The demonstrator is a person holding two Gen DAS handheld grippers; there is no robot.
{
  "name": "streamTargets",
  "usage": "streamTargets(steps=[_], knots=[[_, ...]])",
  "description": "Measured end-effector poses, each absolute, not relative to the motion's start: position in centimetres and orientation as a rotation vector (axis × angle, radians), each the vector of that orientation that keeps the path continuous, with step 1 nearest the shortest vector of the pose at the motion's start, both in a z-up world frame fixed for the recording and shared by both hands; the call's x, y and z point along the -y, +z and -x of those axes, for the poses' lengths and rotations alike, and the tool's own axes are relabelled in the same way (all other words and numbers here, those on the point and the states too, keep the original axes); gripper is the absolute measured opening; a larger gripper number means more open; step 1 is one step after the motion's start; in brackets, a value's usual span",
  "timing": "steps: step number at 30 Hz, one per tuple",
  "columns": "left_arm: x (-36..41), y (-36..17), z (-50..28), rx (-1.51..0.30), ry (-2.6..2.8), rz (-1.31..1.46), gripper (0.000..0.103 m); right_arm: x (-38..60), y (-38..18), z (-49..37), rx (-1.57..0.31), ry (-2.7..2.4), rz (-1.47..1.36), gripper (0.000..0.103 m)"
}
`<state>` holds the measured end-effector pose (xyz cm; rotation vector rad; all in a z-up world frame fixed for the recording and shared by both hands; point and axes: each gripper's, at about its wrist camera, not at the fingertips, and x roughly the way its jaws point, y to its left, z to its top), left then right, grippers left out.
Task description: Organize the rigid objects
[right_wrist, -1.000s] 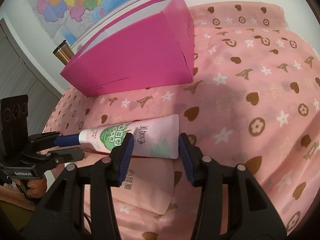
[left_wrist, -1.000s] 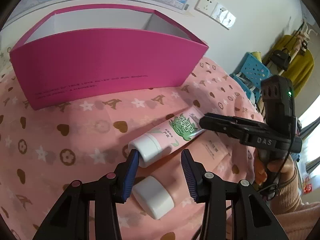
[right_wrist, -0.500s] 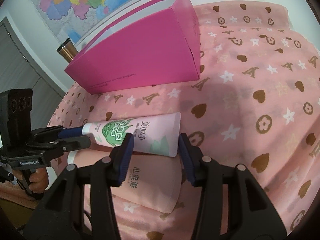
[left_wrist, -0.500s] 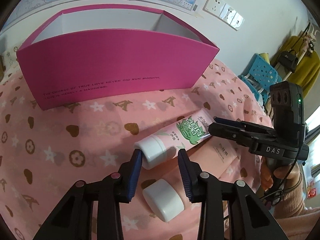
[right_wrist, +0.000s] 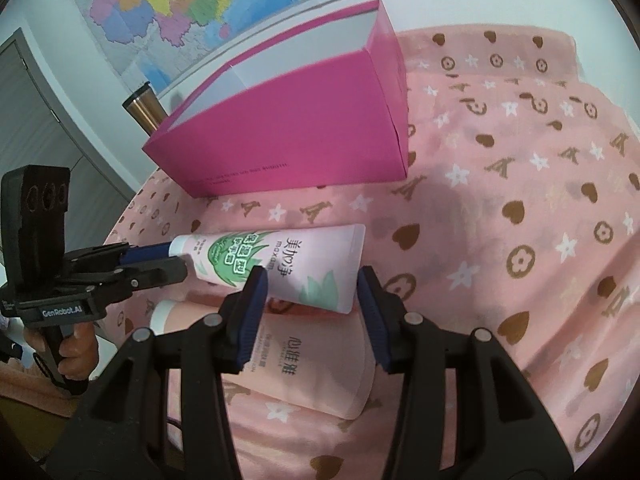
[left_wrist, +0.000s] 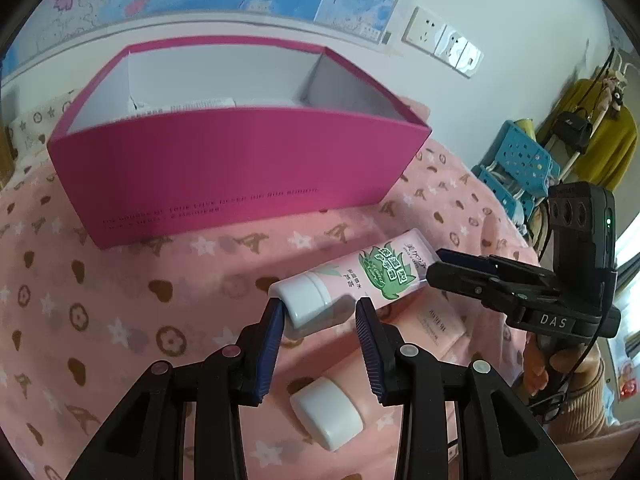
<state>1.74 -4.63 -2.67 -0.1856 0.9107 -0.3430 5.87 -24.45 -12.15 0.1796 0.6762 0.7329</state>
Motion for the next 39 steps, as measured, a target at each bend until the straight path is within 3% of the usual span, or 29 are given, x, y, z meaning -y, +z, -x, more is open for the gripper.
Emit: streamTargets(steps=[39], knots=[[4.7,1.2,-2.8,-0.796,-0.318,0.14,0.036,24.7,-7.2,-5.4,-0.532,0.716,-0.157,0.049]])
